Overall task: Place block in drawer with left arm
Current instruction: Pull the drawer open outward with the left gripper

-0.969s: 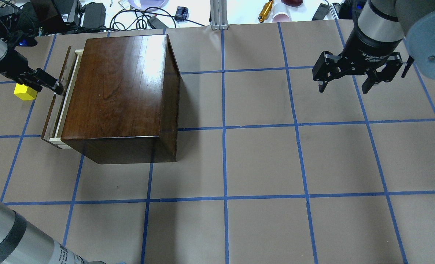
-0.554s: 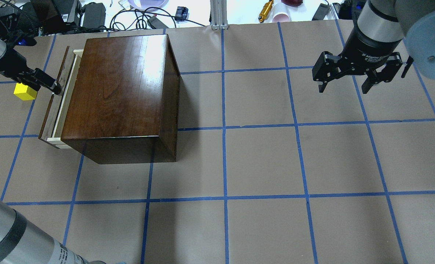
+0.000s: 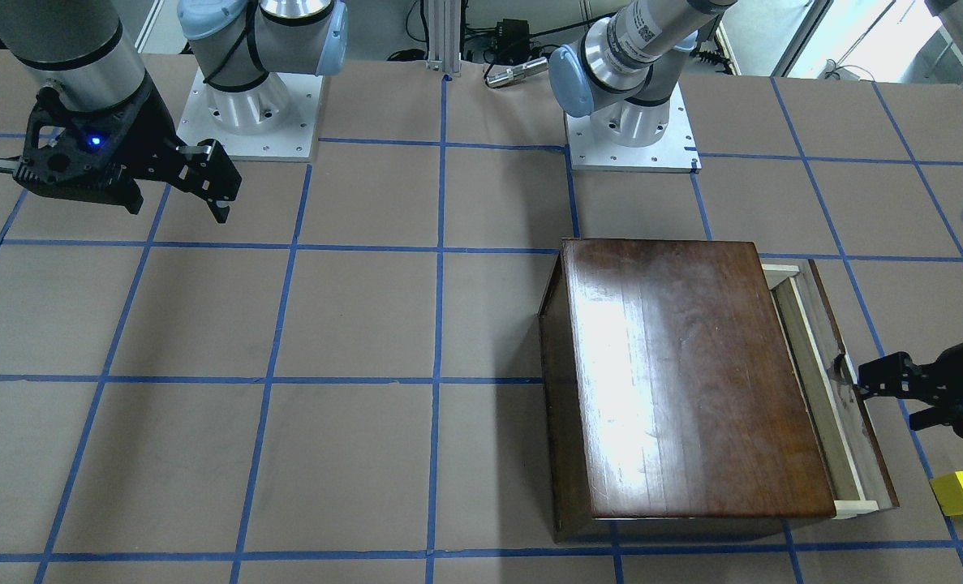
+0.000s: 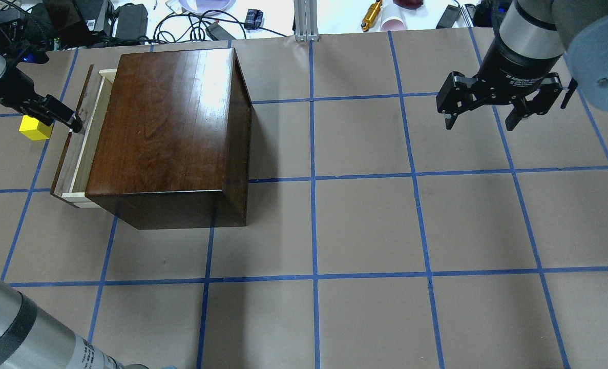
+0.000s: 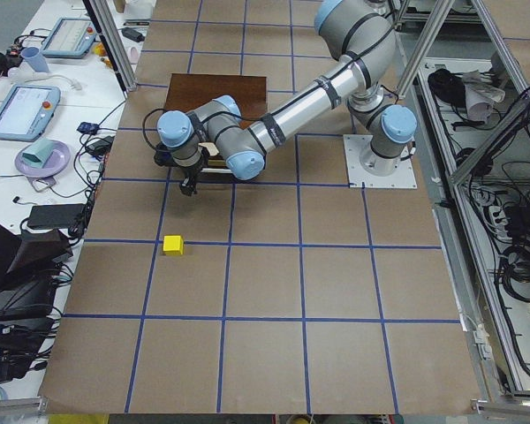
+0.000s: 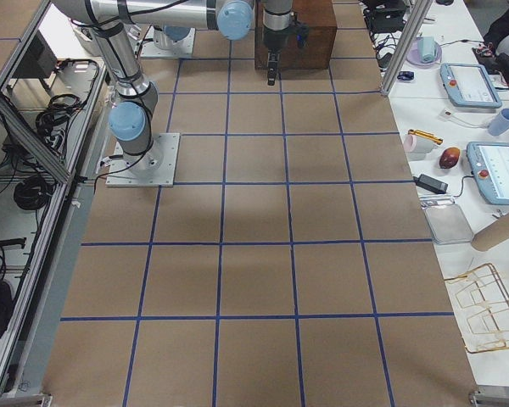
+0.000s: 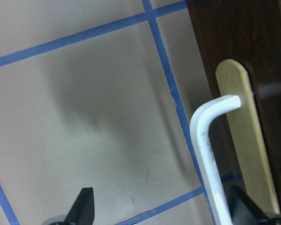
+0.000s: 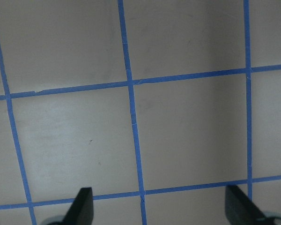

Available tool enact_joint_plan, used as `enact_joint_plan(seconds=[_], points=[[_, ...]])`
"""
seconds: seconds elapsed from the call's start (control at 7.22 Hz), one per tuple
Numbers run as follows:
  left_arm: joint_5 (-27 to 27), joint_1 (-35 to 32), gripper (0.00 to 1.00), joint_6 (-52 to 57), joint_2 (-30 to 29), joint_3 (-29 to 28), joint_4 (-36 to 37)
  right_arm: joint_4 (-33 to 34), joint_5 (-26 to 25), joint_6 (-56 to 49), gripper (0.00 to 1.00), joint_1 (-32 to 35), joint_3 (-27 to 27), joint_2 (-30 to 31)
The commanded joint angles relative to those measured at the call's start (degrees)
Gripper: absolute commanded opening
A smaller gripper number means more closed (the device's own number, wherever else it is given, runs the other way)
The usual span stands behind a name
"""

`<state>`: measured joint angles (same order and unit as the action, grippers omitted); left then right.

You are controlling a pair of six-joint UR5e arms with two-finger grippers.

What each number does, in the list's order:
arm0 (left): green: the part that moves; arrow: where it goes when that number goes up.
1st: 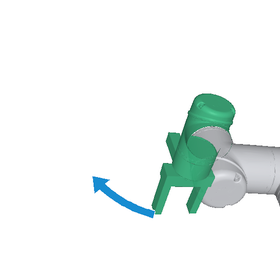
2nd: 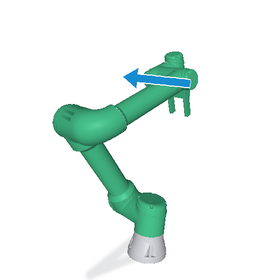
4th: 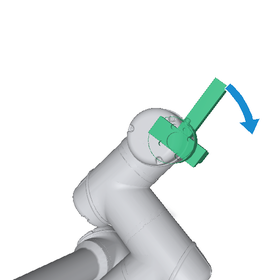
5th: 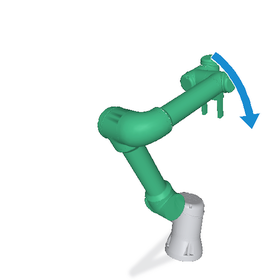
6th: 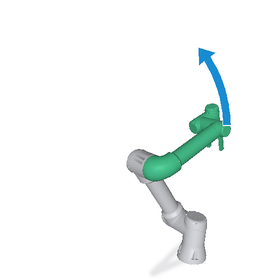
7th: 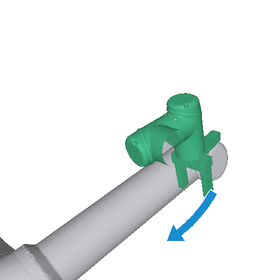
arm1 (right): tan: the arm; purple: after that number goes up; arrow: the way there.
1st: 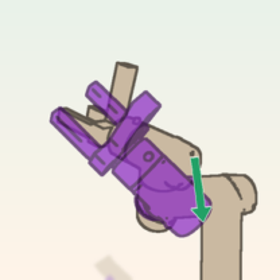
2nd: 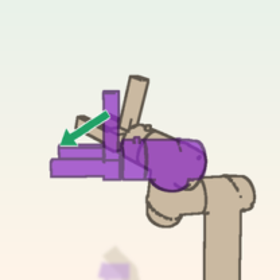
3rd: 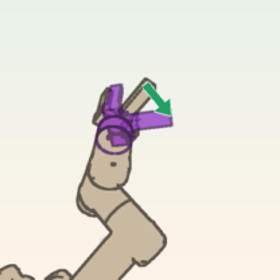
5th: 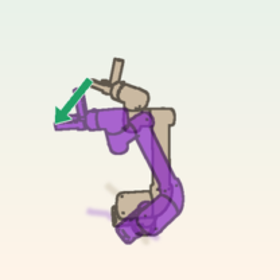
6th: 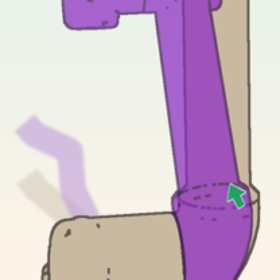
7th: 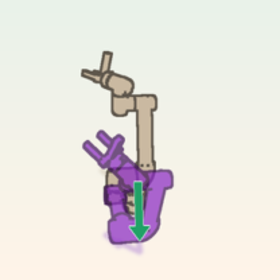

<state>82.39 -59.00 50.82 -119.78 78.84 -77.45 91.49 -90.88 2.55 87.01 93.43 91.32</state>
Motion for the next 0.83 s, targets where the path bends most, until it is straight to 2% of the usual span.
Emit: enact_joint_plan(seconds=[0.0,0.69], points=[[0.6,0.2,1.0,0.9,-0.5,-0.7,0.0,0.0,0.0,0.0,1.0,0.0,0.0,0.0],[1.9,0.5,1.0,3.8,-1.3,-1.7,0.0,0.0,0.0,0.0,1.0,0.0,0.1,0.0]])
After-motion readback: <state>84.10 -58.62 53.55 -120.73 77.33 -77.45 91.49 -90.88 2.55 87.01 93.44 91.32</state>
